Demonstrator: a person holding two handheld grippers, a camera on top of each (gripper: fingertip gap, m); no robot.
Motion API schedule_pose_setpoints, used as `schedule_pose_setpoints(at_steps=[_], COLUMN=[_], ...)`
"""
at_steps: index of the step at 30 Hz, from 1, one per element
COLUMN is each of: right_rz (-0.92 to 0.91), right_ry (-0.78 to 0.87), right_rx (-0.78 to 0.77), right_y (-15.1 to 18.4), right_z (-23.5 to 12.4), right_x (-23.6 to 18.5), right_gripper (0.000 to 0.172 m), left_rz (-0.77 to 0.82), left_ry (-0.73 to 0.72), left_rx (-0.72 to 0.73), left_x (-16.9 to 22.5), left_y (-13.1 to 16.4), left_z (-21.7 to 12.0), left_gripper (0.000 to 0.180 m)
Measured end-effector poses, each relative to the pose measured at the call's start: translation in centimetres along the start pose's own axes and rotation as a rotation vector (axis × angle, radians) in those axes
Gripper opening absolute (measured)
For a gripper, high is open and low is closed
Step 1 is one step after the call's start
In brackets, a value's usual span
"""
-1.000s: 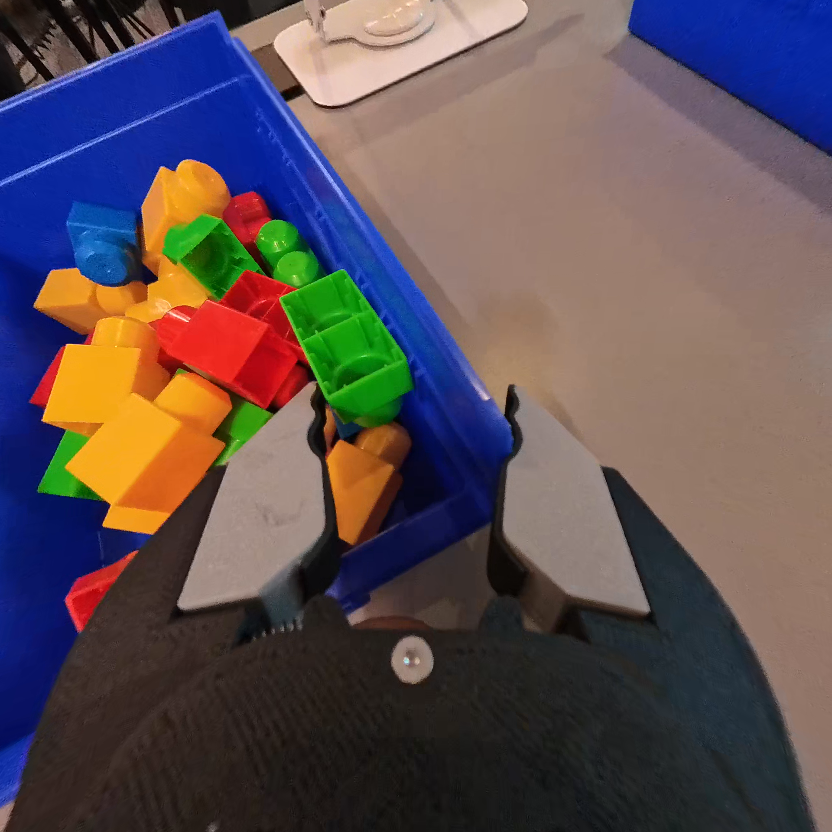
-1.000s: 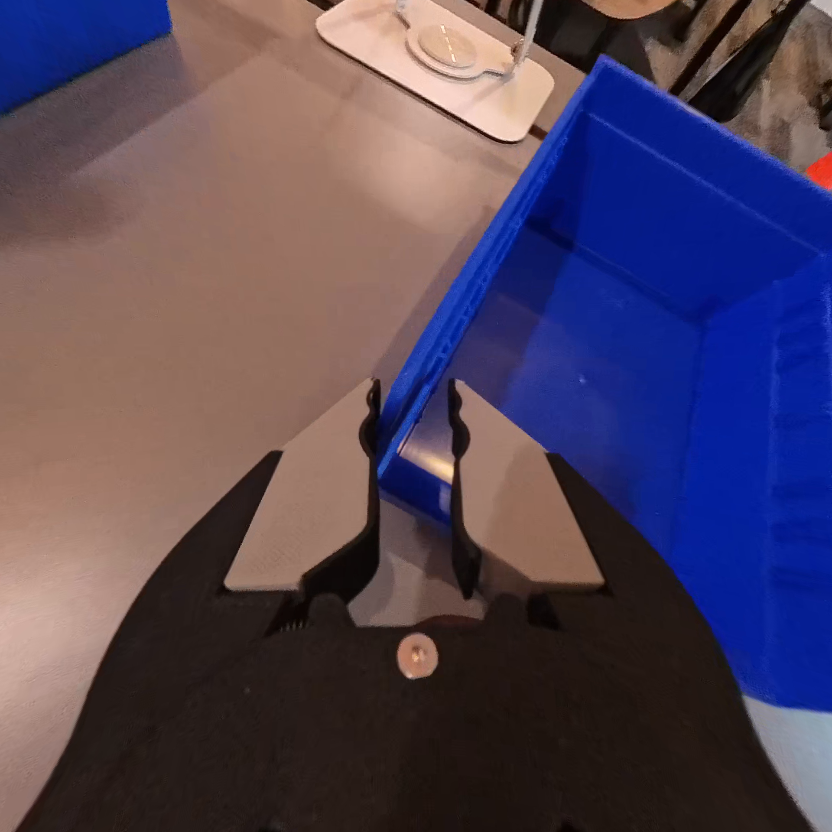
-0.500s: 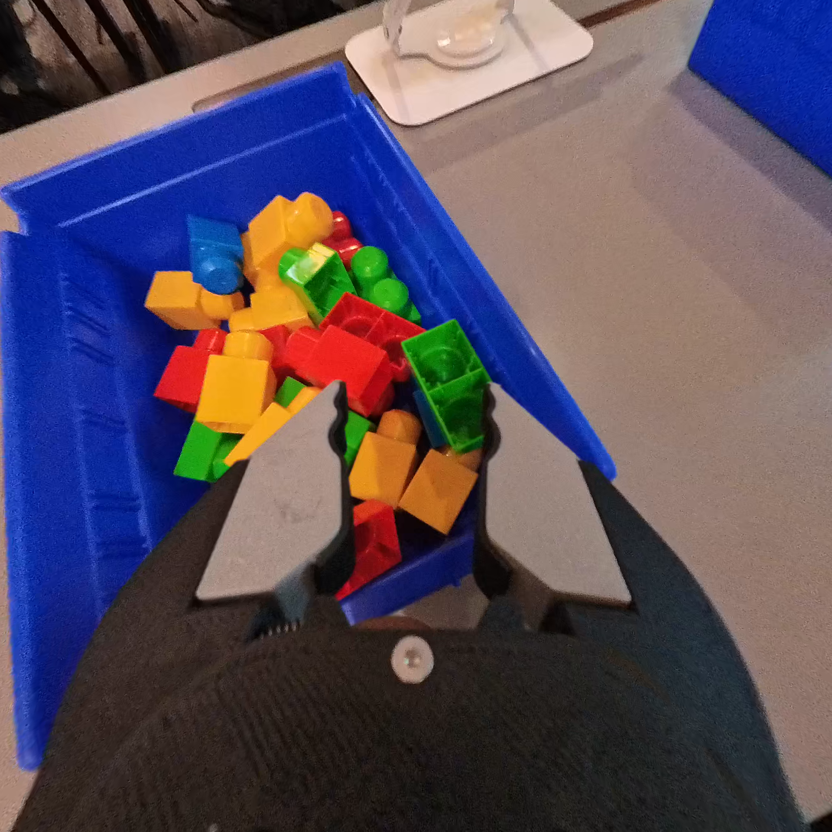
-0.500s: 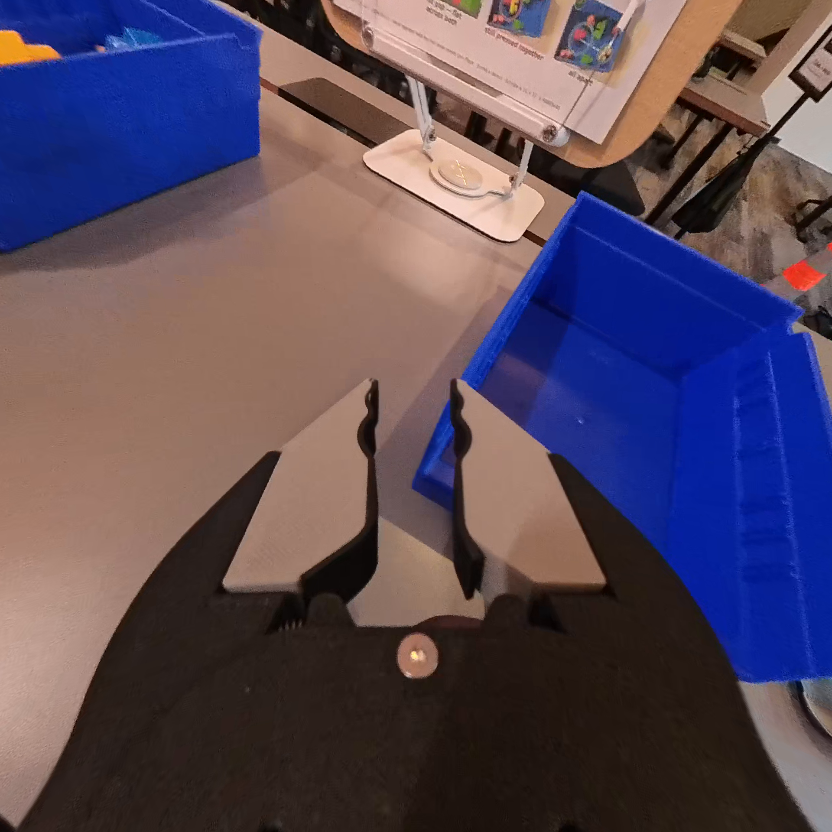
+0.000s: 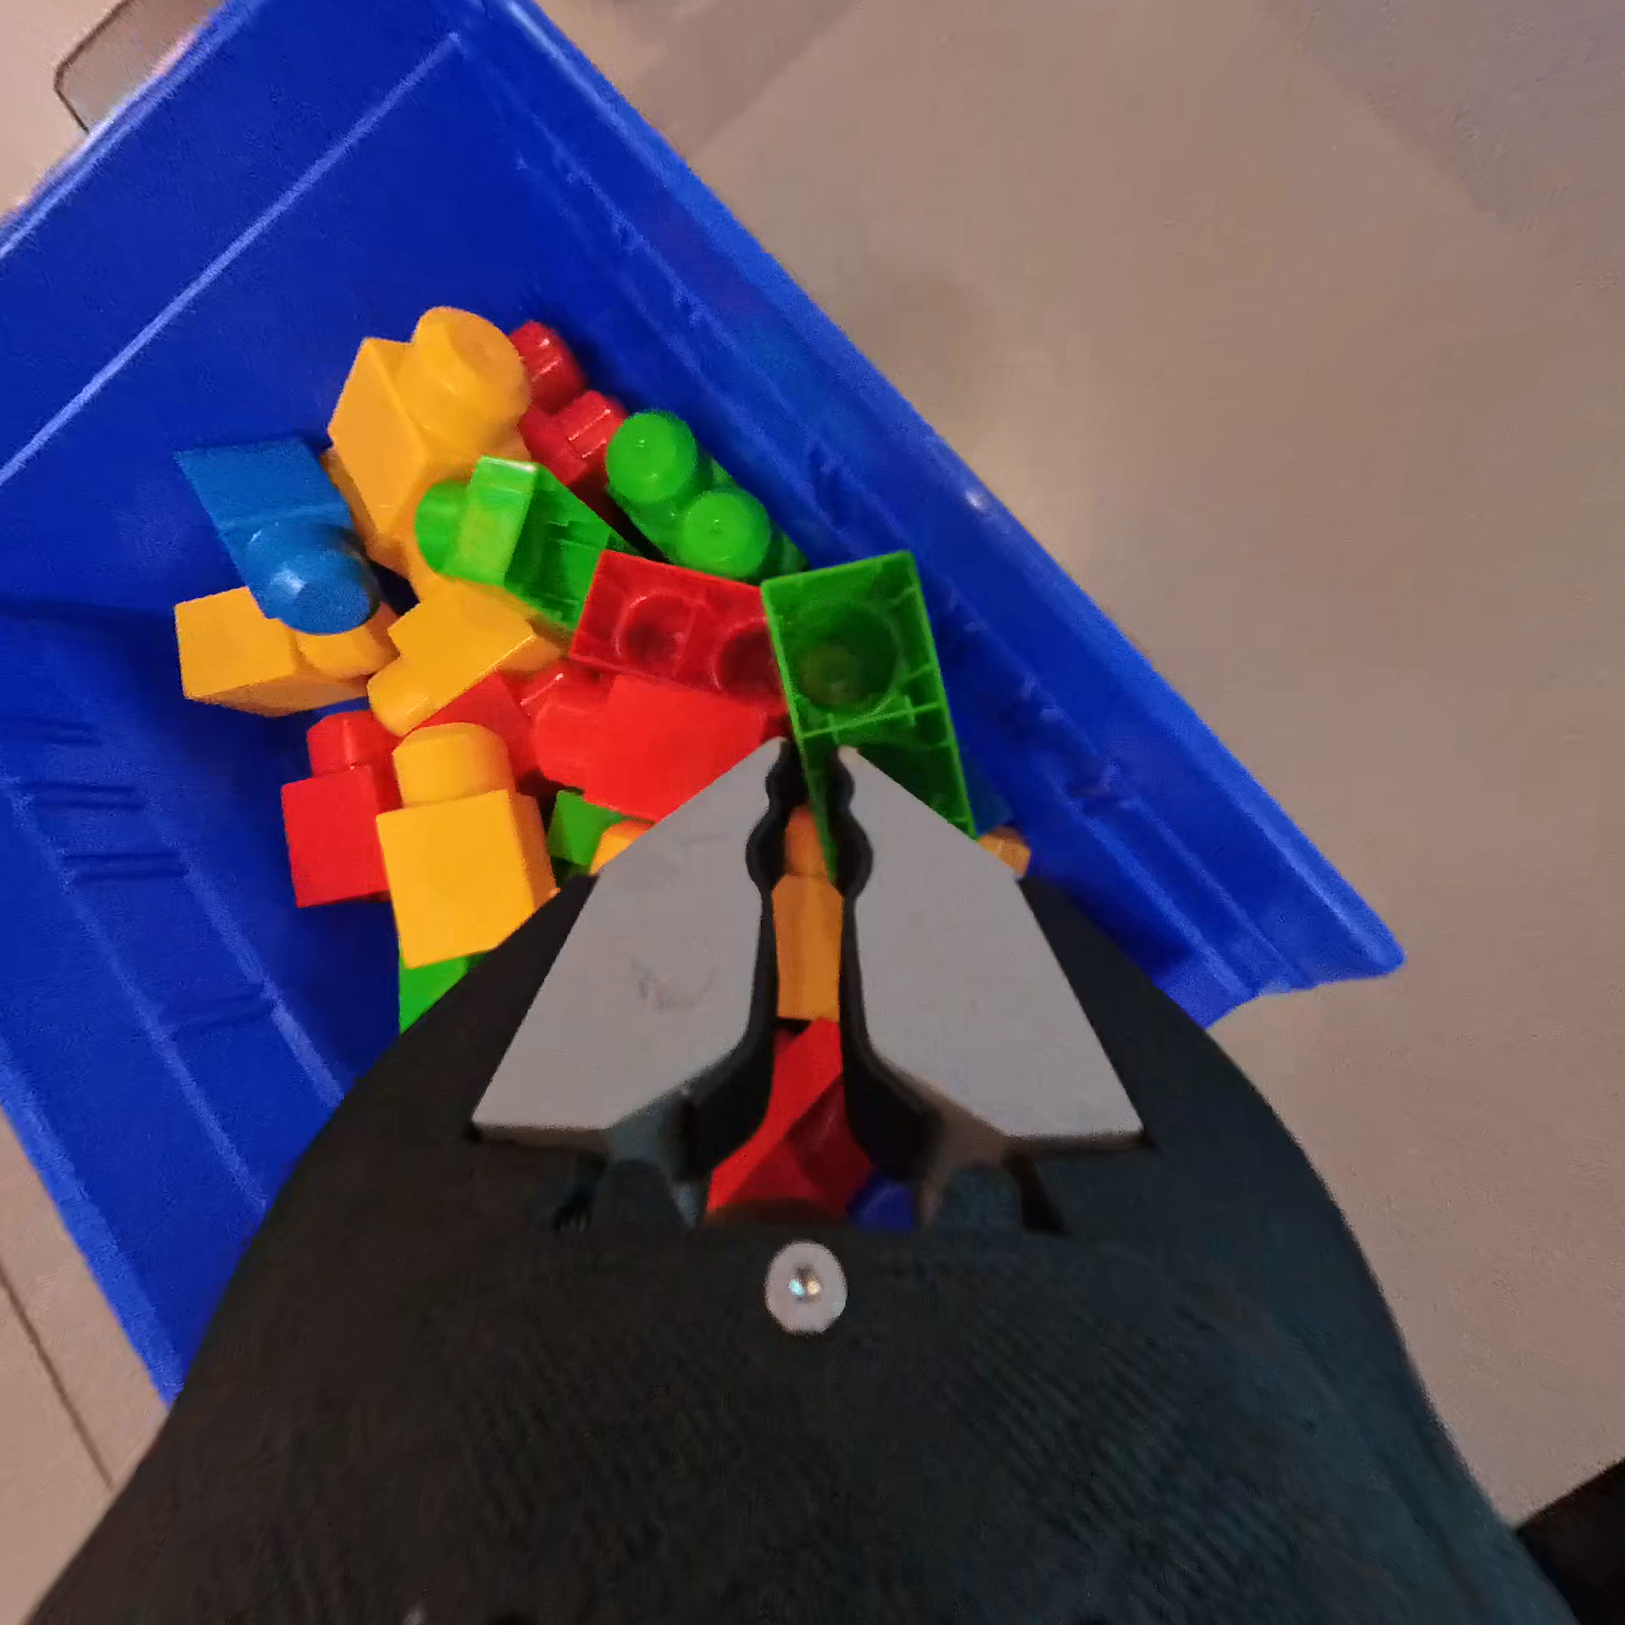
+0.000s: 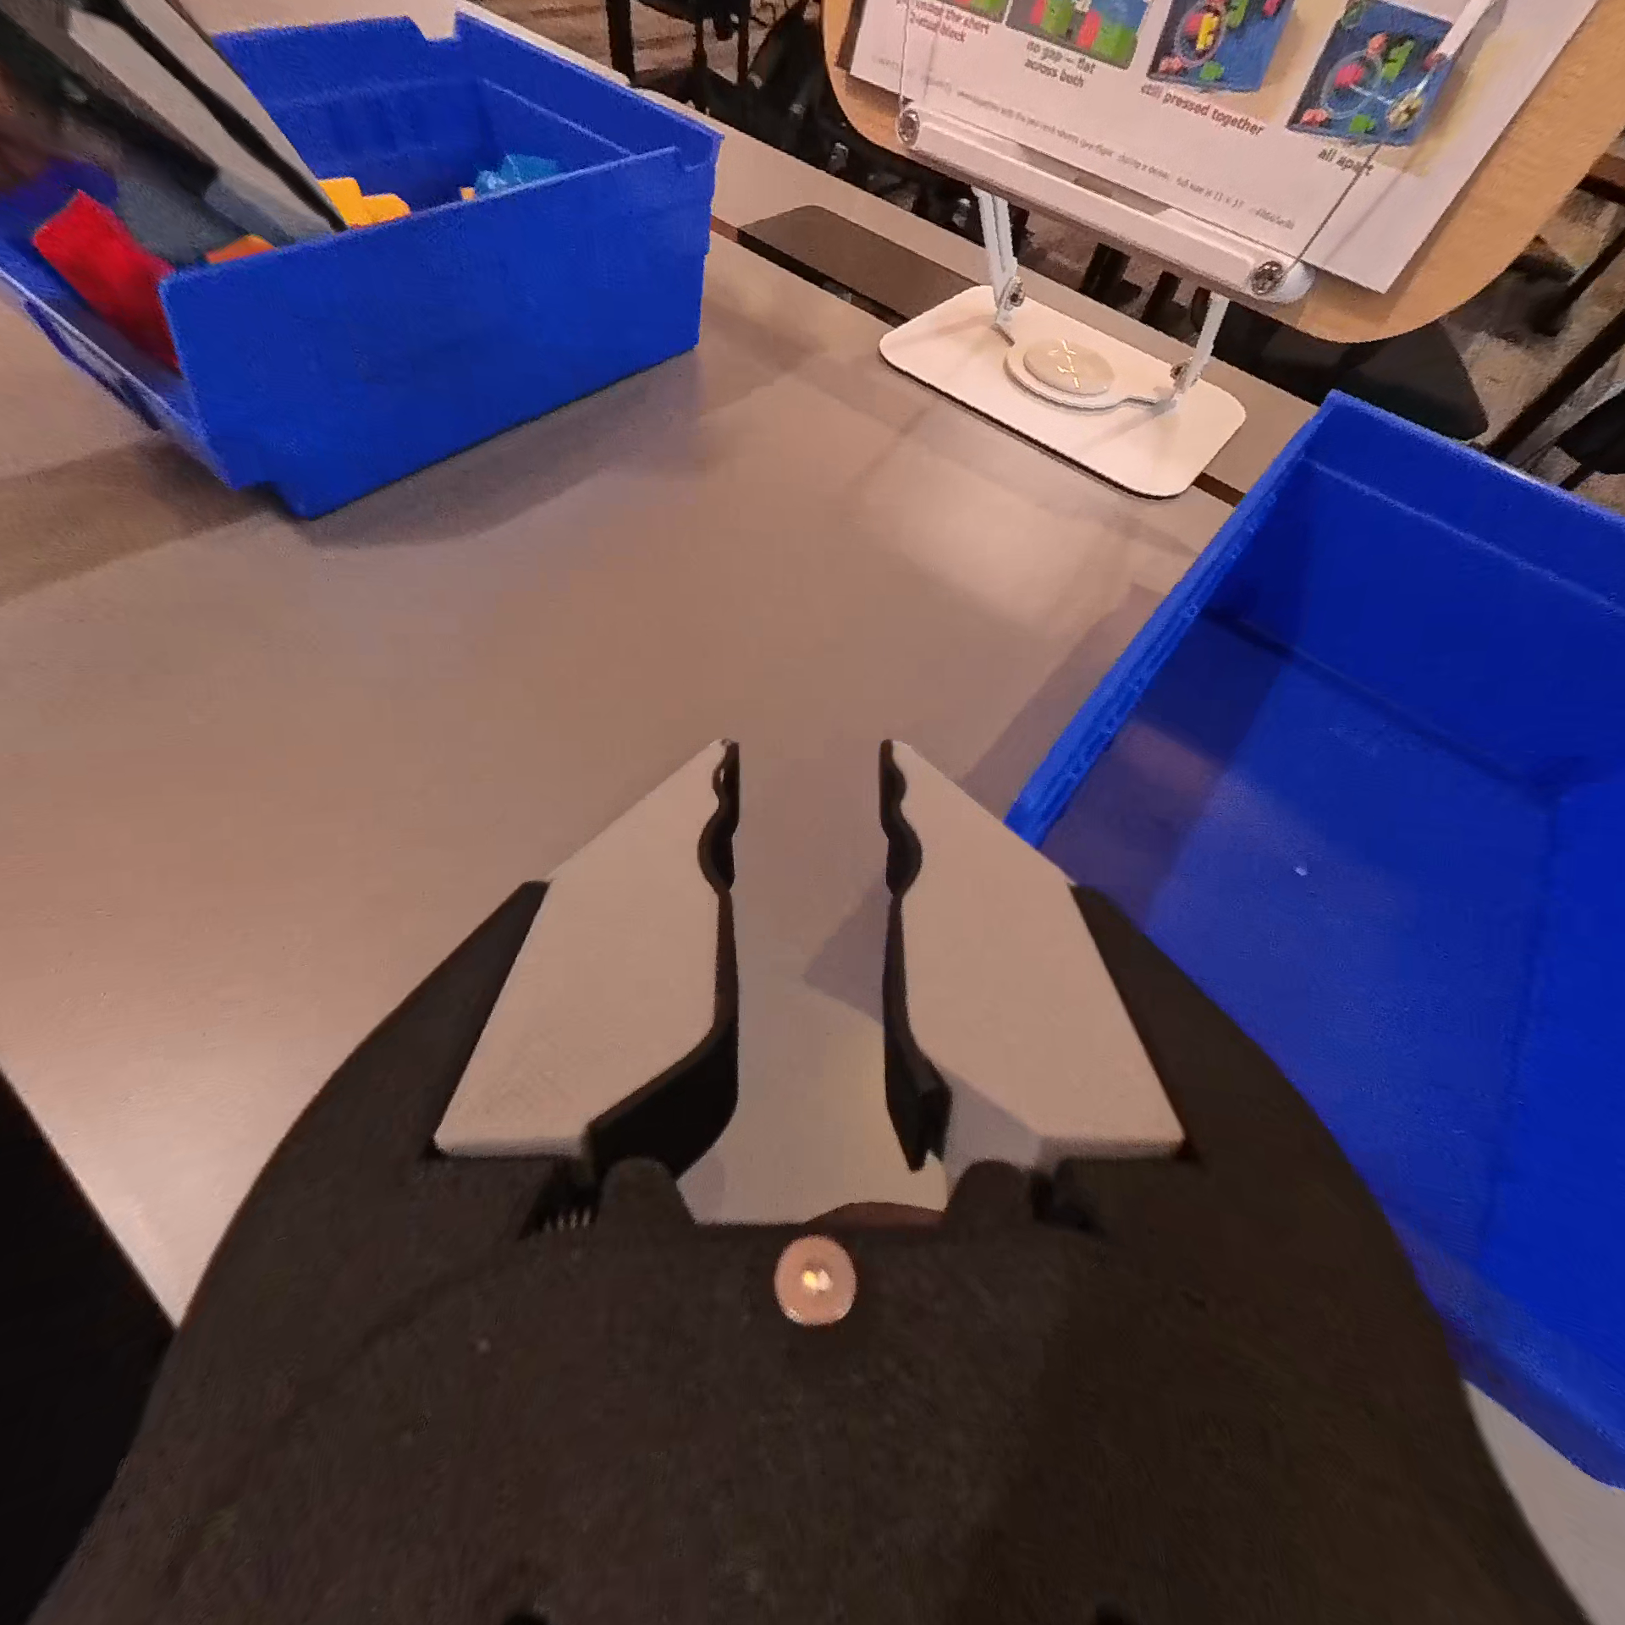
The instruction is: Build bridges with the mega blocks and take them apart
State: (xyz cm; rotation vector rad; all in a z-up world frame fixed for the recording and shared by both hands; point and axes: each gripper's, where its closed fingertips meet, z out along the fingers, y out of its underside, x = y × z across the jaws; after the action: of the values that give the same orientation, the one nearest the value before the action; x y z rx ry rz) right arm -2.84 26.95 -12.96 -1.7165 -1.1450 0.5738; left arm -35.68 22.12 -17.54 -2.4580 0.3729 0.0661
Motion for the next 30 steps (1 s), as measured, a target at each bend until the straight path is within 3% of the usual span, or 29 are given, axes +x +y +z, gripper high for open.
schedule_pose_setpoints(at_steps=[3, 6, 10, 12, 18, 19, 20, 22, 26, 29, 30], right_rz=[0.008, 0.033, 0.095, 0.153, 0.356, 0.379, 0.400, 0.430, 0.502, 0.599, 0.611], right_ry=[-0.068, -0.183, -0.367, -0.482, -0.786, -0.838, -0.890, -0.953, -0.982, -1.060, -1.071], right_rx=[0.010, 0.025, 0.101, 0.188, 0.416, 0.435, 0.451, 0.440, 0.413, 0.440, 0.447], right_y=[-0.2, -0.6, -2.8, -5.3, -11.9, -12.3, -12.6, -12.4, -11.7, -12.0, -12.0], right_z=[0.4, 1.6, 3.2, 3.5, 2.6, 2.4, 2.1, 2.0, 3.1, 3.0, 3.0], right_x=[-1.8, -4.7, -8.8, -10.7, -13.4, -13.7, -13.8, -14.2, -14.2, -13.9, -13.8], right_gripper=[0.029, 0.030, 0.035, 0.037, 0.051, 0.044, 0.030, 0.017, 0.017, 0.040, 0.038], left_rz=[-0.076, -0.148, -0.177, -0.152, -0.138, -0.159, -0.188, -0.236, -0.314, -0.326, -0.328], left_ry=[-0.001, 0.032, 0.328, 0.466, 0.740, 0.784, 0.810, 0.838, 0.867, 0.853, 0.867], left_rx=[0.108, 0.308, 0.706, 0.831, 0.940, 0.943, 0.961, 0.970, 0.976, 0.965, 0.962], left_x=[-0.6, -0.2, 5.6, 9.5, 17.7, 18.2, 18.2, 18.1, 17.7, 17.6, 17.8], left_y=[-0.1, -1.8, -6.6, -8.0, -9.3, -9.3, -9.4, -9.2, -8.7, -8.2, -8.1], left_z=[-1.7, -4.9, -11.1, -13.0, -13.0, -12.8, -12.7, -12.1, -10.8, -10.0, -9.9], left_gripper=[0.005, 0.004, 0.005, 0.004, 0.004, 0.003, 0.003, 0.004, 0.003, 0.003, 0.003])
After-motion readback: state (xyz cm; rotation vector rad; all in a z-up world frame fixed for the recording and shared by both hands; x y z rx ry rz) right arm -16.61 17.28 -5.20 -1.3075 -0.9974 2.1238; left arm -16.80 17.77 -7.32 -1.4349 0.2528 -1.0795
